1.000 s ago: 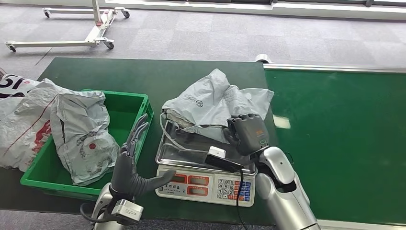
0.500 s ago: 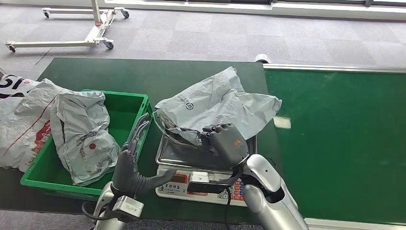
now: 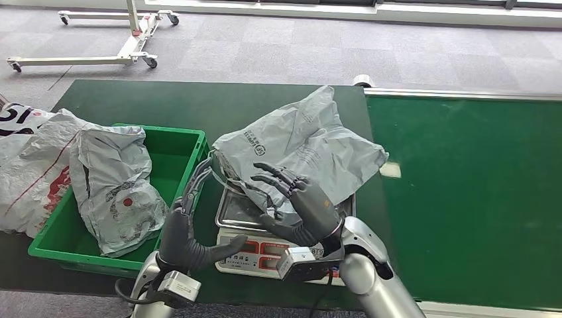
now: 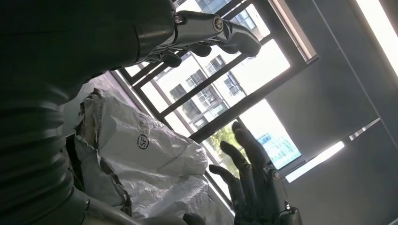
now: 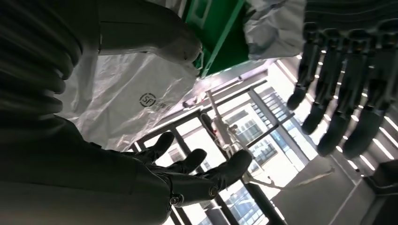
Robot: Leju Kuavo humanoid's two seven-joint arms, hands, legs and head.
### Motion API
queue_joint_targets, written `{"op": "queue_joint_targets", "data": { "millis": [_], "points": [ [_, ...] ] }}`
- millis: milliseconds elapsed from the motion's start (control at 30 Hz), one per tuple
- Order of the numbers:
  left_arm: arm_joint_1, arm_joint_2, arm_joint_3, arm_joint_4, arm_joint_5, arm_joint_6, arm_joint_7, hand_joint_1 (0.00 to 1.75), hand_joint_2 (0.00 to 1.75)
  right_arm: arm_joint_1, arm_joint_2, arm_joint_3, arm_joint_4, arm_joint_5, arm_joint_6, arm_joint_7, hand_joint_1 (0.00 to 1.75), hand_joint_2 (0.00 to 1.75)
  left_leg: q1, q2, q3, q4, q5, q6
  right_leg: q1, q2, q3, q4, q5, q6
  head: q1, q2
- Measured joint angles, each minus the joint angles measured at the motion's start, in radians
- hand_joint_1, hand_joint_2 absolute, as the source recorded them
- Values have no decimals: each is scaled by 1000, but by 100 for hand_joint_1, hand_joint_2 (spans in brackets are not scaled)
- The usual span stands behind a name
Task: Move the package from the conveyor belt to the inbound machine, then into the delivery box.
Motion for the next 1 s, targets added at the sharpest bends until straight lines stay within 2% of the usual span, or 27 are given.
{"op": "queue_joint_targets", "data": {
  "millis": [100, 167, 233, 300, 367, 400, 533, 567, 600, 667, 800, 1000],
  "points": [
    [-1, 0, 0, 3, 0, -6, 0, 0, 175, 8, 0, -12, -25, -111, 68, -49, 0, 175, 0, 0, 0, 0, 0, 0, 0, 0, 0, 0, 0, 0, 0, 0],
    [-2, -1, 0, 5, 0, -11, 0, 0, 175, 13, 0, -25, -44, -178, 109, -78, 0, 87, 0, 0, 0, 0, 0, 0, 0, 0, 0, 0, 0, 0, 0, 0],
    [-3, -1, 0, 7, 0, -16, 0, 0, 175, 21, 0, -40, -66, -233, 140, -102, 0, 87, 0, 0, 0, 0, 0, 0, 0, 0, 0, 0, 0, 0, 0, 0],
    [-4, -2, 0, 12, 0, -19, 0, 0, 175, 32, 0, -57, -94, -281, 139, -118, 0, 175, 0, 0, 0, 0, 0, 0, 0, 0, 0, 0, 0, 0, 0, 0],
    [-5, -5, 1, 16, -2, -21, 0, 0, 175, 47, 2, -76, -135, -289, 62, -123, 0, 175, 0, 0, 0, 0, 0, 0, 0, 0, 0, 0, 0, 0, 0, 0],
    [-5, -8, 3, 19, -7, -22, 0, 0, 175, 56, 5, -89, -158, -259, -17, -121, 0, 175, 0, 0, 0, 0, 0, 0, 0, 0, 0, 0, 0, 0, 0, 0],
    [-11, -34, 27, 45, -63, -47, 4, 0, 175, 99, 45, -162, -250, 76, -517, -81, 0, 175, 0, 0, 0, 0, 0, 0, 0, 0, 0, 0, 0, 0, 0, 0],
    [-16, -41, 33, 58, -83, -53, 8, 0, 175, 110, 61, -182, -274, 156, -615, -82, 0, 175, 0, 0, 0, 0, 0, 0, 0, 0, -1, 0, 0, 0, 0, 0],
    [-23, -48, 37, 73, -104, -57, 14, 0, 175, 121, 79, -203, -301, 213, -673, -91, 0, 175, 0, 0, 0, 0, 0, 0, 0, 0, -1, 0, 0, 0, 0, 0],
    [-45, -60, 42, 113, -153, -59, 29, 0, 175, 136, 124, -258, -374, 285, -711, -112, 0, 175, -1, 0, 0, 0, 0, 0, 0, 0, -1, 0, 0, 0, 0, 0],
    [-108, -83, 44, 222, -233, -41, 50, 0, 175, 140, 193, -363, -537, 317, -708, -122, 0, 175, -1, -1, 0, 0, 0, 0, 0, -1, -1, 0, 0, 0, 0, 0],
    [-206, -112, 43, 372, -284, -26, 62, 0, 175, 127, 224, -419, -677, 336, -704, -122, 0, 175, -1, 0, 1, 0, 0, 0, -1, -1, 0, 0, 1, 0, 0, 0]
  ]
}}
